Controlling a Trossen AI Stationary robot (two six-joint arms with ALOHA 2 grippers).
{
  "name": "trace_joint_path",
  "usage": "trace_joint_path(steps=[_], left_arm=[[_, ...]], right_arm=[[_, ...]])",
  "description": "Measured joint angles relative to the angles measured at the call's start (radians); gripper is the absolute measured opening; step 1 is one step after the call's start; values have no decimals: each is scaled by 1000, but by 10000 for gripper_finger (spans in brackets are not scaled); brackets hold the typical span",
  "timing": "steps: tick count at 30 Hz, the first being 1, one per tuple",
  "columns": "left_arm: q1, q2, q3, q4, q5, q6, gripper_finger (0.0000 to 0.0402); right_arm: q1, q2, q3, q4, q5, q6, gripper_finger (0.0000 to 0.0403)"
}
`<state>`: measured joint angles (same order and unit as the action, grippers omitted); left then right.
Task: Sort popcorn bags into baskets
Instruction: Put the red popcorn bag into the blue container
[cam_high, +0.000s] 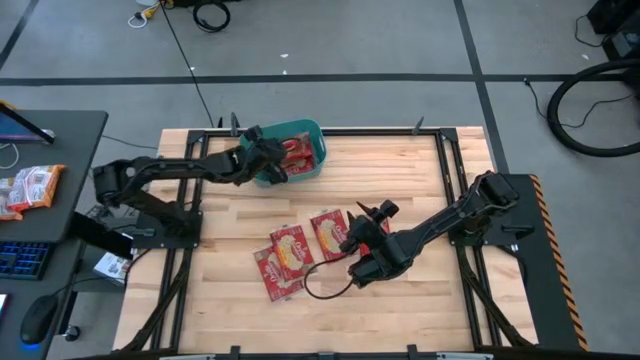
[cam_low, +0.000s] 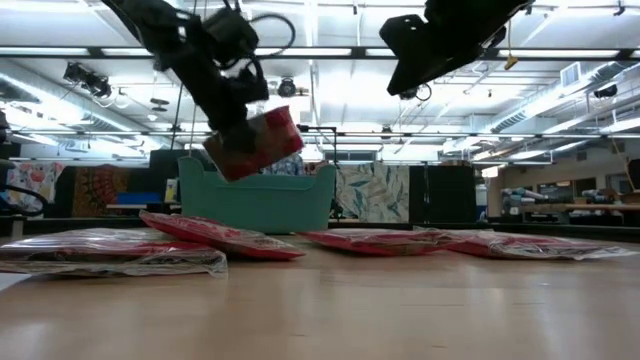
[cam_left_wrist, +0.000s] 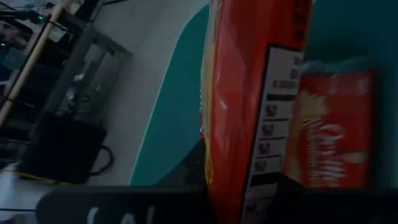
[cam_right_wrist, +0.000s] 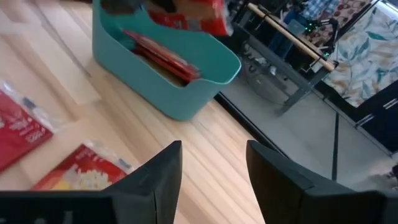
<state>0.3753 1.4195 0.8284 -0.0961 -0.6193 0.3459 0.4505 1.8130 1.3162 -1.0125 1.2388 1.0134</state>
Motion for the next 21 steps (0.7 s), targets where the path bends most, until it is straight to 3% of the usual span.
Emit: trace_joint_path(steps=[10,14,21], left_arm=[[66,132,30,31,-6,47,50],[72,152,42,28,1,3,96],[67,110,60,-35,218,-100,189]], right_arm=[[12,0,-49,97,62,-18,172],[13,-1,-50,101,69,-44,170],[14,-1,-50,106,43,-40,169]])
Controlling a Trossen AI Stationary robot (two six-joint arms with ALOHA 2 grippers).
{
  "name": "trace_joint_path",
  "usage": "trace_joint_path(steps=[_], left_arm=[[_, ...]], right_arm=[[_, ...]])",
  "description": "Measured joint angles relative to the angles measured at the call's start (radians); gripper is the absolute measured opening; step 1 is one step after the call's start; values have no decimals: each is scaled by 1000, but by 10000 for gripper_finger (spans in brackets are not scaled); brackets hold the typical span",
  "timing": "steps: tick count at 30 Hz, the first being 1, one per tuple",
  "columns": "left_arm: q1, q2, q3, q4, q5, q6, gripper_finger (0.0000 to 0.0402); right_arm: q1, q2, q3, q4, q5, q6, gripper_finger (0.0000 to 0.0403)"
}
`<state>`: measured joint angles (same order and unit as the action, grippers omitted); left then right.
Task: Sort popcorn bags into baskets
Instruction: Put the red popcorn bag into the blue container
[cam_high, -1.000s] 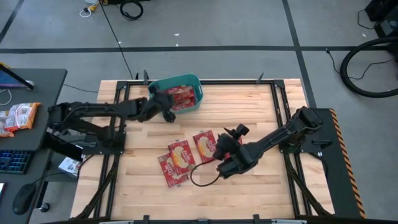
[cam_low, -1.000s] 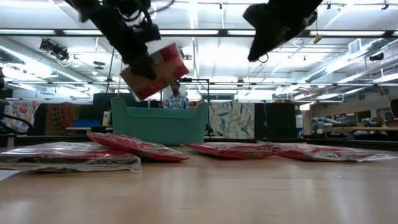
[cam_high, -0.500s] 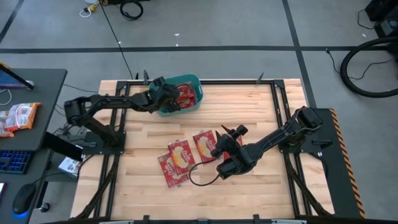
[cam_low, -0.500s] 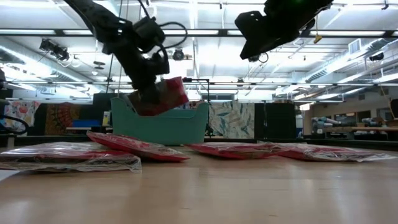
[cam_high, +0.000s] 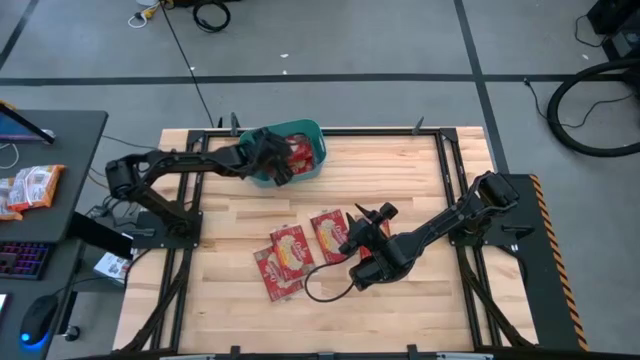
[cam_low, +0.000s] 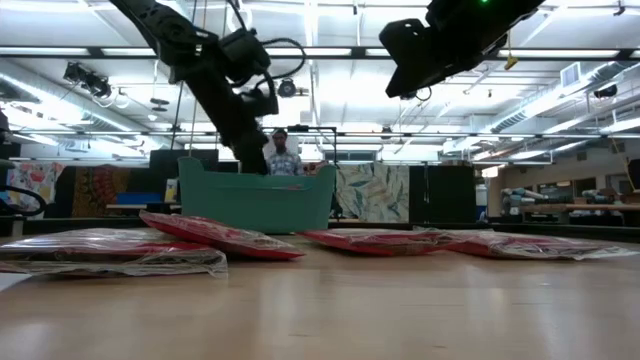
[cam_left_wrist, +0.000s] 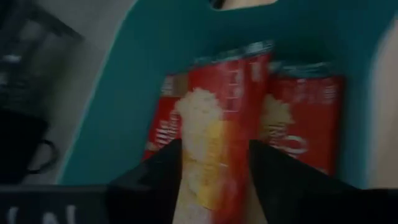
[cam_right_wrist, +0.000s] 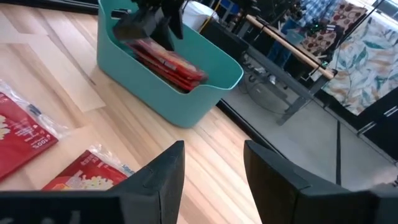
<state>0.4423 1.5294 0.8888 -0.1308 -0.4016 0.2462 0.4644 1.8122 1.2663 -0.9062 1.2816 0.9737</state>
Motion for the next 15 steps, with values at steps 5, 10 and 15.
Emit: trace_joint_path(steps=[5,10,15], left_arm=[[1,-85,16,-72,95,-48,207],[-35,-212,-23,-103,422,-51,197],[-150,-262,-115,-106,539,-44,186]], right_arm=[[5,0,0,15,-22,2,169],[4,0,1,32,-68,-4,169],[-3,0,1,52,-74,-16,169]])
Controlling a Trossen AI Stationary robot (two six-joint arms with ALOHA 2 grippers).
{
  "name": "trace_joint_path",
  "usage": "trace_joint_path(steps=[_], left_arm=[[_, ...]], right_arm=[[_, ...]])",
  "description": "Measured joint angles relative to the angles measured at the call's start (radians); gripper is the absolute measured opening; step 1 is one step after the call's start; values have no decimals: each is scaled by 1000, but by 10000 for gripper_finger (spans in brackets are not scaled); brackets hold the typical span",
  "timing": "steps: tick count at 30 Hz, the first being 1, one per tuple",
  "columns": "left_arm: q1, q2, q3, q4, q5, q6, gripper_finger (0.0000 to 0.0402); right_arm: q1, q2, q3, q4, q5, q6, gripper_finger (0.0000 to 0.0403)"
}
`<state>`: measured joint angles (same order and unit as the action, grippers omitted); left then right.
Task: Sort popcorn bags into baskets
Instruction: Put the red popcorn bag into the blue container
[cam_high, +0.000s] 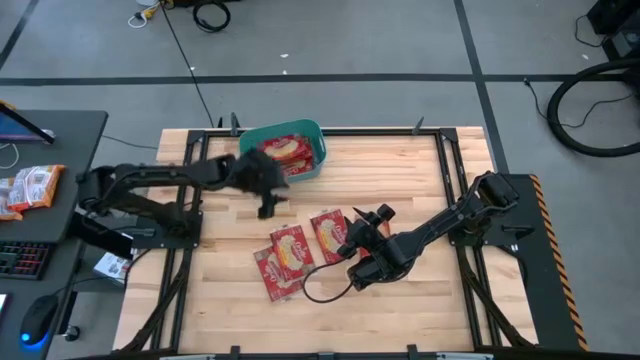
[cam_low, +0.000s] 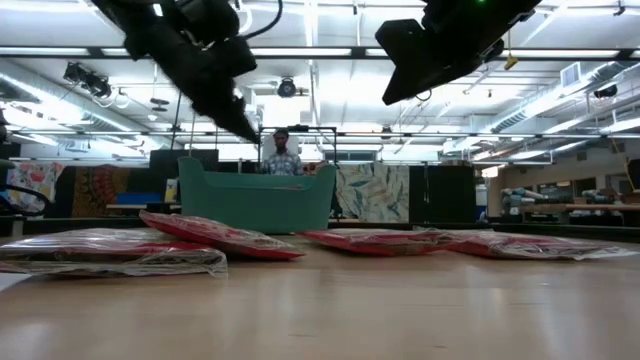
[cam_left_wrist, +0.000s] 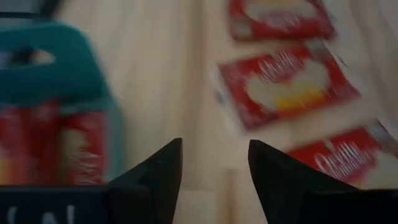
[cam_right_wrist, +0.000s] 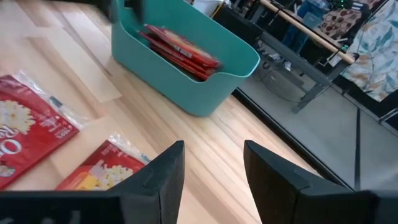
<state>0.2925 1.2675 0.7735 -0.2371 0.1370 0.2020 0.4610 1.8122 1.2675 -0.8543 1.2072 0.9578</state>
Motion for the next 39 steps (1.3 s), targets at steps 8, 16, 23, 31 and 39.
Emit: trace_joint_path(steps=[8,16,23,31,39], left_arm=[[-215,14,-106,-11,-59,4,183],[-468,22,-115,-48,-299,20,185],[-621,73,-114,-4,-390,13,228],[-699,214,-105,29,-403,52,246],[-751,299,-104,141,-568,212,247]], right_arm=[[-1,0,0,32,1,-45,169],[-4,0,0,34,3,-53,169],[-9,0,0,77,3,-92,169],[-12,0,0,114,2,-131,169],[-12,1,0,126,0,-150,169]])
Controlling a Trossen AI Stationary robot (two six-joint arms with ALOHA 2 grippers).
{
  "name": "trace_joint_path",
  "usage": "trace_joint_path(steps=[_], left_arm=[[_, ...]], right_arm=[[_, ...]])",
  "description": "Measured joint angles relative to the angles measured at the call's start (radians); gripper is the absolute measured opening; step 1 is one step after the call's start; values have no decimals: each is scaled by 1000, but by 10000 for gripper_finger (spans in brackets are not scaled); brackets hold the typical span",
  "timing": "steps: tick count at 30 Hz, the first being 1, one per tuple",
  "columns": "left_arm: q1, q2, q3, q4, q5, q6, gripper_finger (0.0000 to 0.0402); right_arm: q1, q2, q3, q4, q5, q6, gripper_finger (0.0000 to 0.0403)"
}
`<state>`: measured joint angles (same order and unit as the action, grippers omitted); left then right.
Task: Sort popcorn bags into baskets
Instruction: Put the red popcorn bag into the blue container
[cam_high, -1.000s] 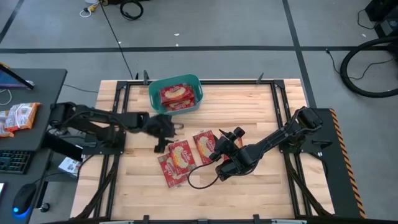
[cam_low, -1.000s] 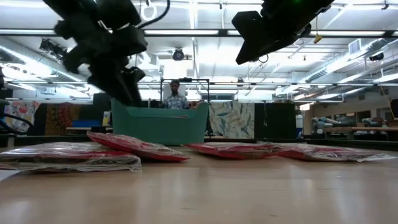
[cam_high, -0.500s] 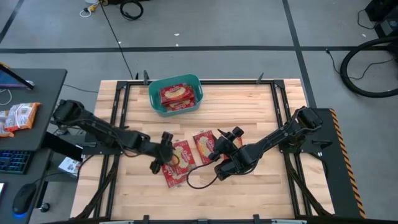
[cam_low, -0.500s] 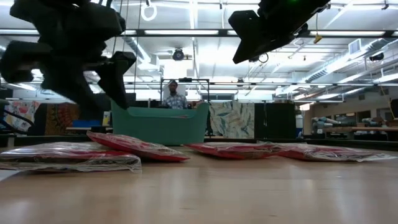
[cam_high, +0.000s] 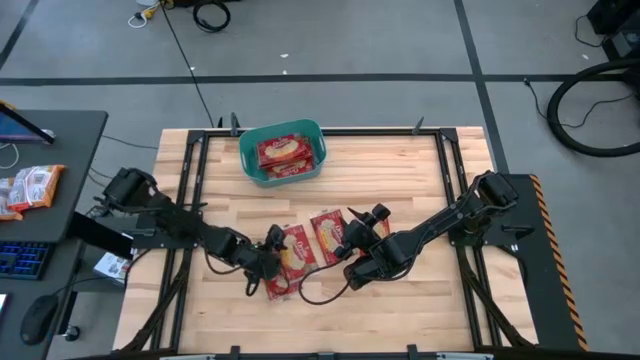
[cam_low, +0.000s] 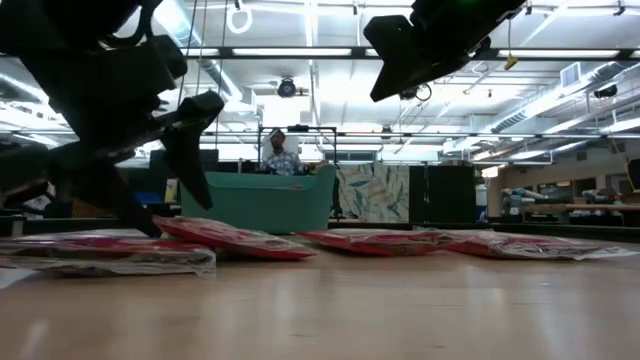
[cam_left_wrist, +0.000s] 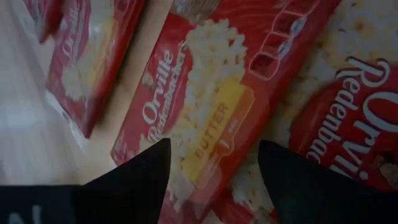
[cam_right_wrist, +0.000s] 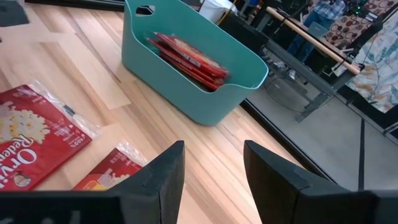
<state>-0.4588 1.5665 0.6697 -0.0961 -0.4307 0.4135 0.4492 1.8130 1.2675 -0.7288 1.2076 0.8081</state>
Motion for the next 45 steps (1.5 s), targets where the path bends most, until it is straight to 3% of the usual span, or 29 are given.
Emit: trace_joint_path(steps=[9,16,28,30,40,45], left_arm=[[43,1,0,30,15,56,223],[118,18,0,44,121,112,157],[128,83,0,131,108,179,15],[128,72,-1,125,109,161,9],[150,-144,-2,37,73,95,3],[197,-284,-2,-13,-15,78,2]], right_arm=[[0,0,0,13,0,-19,169],[0,0,0,15,1,-26,169],[0,0,0,17,-1,-27,169],[0,0,0,17,-2,-27,169],[0,0,0,17,-3,-27,169],[0,0,0,17,-3,-27,169]])
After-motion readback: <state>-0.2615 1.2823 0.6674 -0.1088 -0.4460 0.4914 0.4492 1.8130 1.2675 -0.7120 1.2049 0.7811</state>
